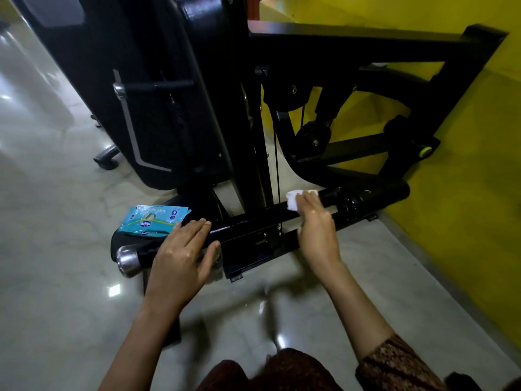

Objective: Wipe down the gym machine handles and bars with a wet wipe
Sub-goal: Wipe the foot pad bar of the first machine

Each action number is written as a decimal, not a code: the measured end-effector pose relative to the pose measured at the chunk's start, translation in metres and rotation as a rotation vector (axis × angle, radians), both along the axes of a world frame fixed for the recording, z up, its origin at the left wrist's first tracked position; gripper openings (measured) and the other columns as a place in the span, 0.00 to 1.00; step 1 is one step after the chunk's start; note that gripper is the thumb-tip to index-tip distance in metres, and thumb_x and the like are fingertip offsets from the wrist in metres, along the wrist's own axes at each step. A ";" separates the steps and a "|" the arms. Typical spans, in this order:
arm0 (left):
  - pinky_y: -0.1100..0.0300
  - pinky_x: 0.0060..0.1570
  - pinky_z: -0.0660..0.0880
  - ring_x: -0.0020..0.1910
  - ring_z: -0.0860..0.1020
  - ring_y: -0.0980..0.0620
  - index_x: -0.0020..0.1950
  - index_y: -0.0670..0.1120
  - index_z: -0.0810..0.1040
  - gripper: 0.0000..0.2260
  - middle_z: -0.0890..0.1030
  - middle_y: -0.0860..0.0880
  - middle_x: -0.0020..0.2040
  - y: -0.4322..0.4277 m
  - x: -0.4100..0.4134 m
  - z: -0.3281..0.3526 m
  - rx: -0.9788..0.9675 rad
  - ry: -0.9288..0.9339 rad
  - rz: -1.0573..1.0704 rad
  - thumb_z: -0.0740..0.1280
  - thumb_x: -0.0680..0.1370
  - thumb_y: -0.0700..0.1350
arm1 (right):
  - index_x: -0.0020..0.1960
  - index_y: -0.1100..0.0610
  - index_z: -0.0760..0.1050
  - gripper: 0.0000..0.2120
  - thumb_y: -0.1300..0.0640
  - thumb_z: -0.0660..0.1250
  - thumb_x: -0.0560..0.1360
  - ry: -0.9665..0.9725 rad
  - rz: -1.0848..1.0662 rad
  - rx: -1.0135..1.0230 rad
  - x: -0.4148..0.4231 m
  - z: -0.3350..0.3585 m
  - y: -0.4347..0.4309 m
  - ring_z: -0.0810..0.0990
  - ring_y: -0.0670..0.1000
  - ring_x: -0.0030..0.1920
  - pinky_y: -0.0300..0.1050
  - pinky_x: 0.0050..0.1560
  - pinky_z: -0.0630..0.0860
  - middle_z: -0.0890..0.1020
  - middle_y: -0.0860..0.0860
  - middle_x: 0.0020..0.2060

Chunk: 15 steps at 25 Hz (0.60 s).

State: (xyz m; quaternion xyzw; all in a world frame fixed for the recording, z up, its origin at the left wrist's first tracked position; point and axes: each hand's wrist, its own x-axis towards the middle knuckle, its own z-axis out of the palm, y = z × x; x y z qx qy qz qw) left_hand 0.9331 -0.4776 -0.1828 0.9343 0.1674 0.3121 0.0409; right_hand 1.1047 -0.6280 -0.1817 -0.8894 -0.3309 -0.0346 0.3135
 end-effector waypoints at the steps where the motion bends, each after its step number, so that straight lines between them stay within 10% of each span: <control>1: 0.52 0.62 0.67 0.50 0.81 0.41 0.54 0.36 0.80 0.18 0.82 0.39 0.52 0.000 0.000 0.000 0.001 -0.002 -0.003 0.62 0.74 0.48 | 0.65 0.65 0.71 0.31 0.80 0.59 0.64 0.026 0.071 0.051 -0.007 0.004 0.001 0.69 0.57 0.68 0.38 0.68 0.59 0.72 0.61 0.65; 7: 0.52 0.64 0.65 0.52 0.80 0.41 0.57 0.37 0.80 0.18 0.81 0.39 0.55 0.001 -0.004 -0.002 0.003 0.005 -0.012 0.60 0.76 0.48 | 0.61 0.68 0.71 0.23 0.73 0.56 0.67 -0.099 -0.029 -0.148 0.007 0.005 -0.002 0.71 0.63 0.61 0.53 0.53 0.75 0.73 0.63 0.60; 15: 0.47 0.62 0.66 0.51 0.81 0.42 0.54 0.38 0.81 0.16 0.82 0.40 0.53 0.018 -0.043 0.007 0.037 -0.023 0.074 0.61 0.75 0.47 | 0.37 0.66 0.80 0.16 0.81 0.67 0.53 -0.144 0.149 0.020 -0.055 0.017 0.043 0.81 0.59 0.36 0.46 0.30 0.79 0.81 0.58 0.33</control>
